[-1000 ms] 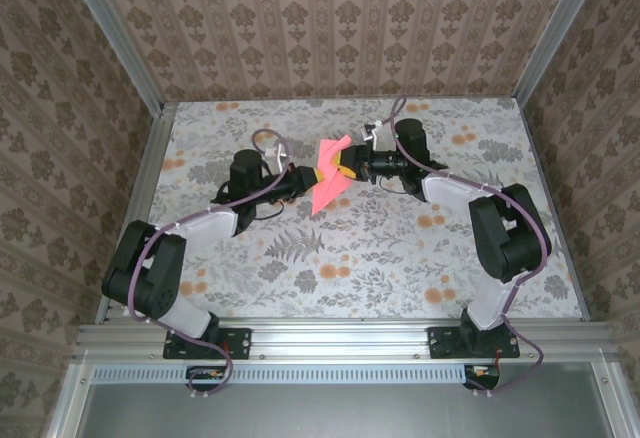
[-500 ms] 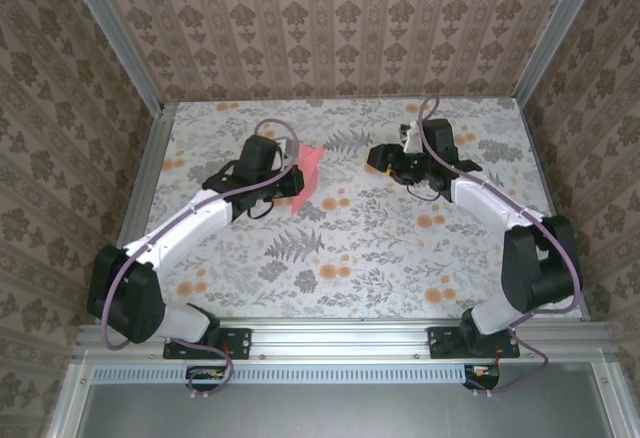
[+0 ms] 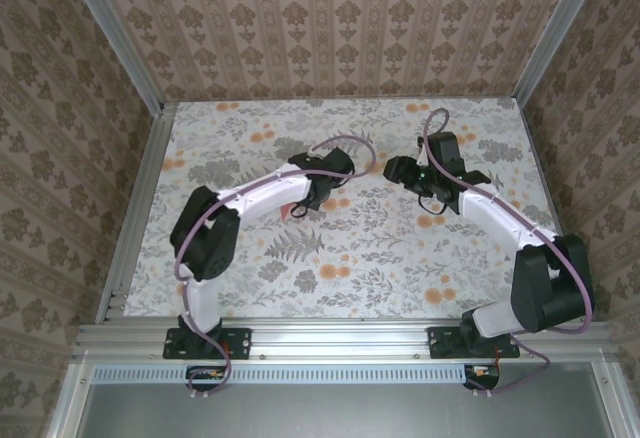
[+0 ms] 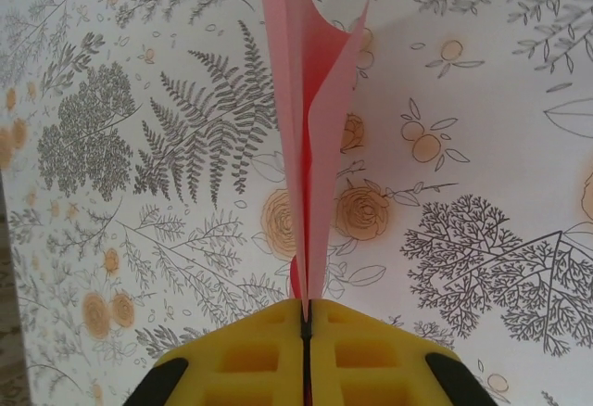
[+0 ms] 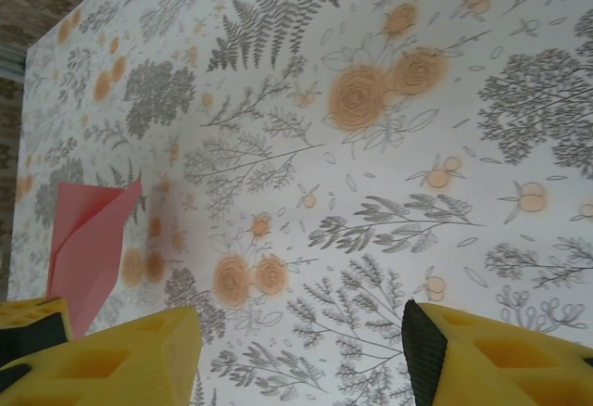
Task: Fold a paper plane with a square sheet of paper (pick it up from the middle)
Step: Turn over the paper at the center of the table.
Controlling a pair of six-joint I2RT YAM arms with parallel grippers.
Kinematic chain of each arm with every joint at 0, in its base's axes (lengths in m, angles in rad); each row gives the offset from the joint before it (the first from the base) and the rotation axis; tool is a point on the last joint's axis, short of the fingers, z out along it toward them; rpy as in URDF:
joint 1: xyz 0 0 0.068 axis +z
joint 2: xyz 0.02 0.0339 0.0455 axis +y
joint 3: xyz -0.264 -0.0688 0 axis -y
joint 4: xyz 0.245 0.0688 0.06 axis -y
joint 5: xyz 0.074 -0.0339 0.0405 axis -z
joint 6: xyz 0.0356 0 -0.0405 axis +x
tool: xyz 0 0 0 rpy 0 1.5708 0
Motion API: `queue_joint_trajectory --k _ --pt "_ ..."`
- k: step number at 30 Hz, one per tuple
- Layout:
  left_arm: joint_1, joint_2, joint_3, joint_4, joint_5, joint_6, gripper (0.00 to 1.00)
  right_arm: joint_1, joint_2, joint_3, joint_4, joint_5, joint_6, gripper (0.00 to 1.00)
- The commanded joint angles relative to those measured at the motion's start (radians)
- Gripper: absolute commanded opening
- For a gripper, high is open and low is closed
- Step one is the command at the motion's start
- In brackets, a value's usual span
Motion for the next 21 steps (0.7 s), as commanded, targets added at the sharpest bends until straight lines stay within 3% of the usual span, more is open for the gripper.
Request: queue_joint_trajectory --k 1,12,16,21 --pt "-0.026 0.067 0.076 -0.069 -0.040 -0.027 0.11 -0.019 -0.033 -0.023 -0.024 0.065 0.023 0.62" --pt "-0.034 0.109 0.085 0.023 0.217 -0.036 0.37 -0.031 -0.032 -0.035 -0.027 0.069 0.033 0.62" --pt "0.012 0.003 0.005 0.114 0.397 -0.049 0.50 -0.032 -0.029 -0.027 -0.030 0.057 0.029 0.61" --pt "0.136 -0.183 -0.184 0.300 0.675 -0.097 0.65 -0.007 -0.006 -0.007 -0.044 0.054 0.027 0.61"
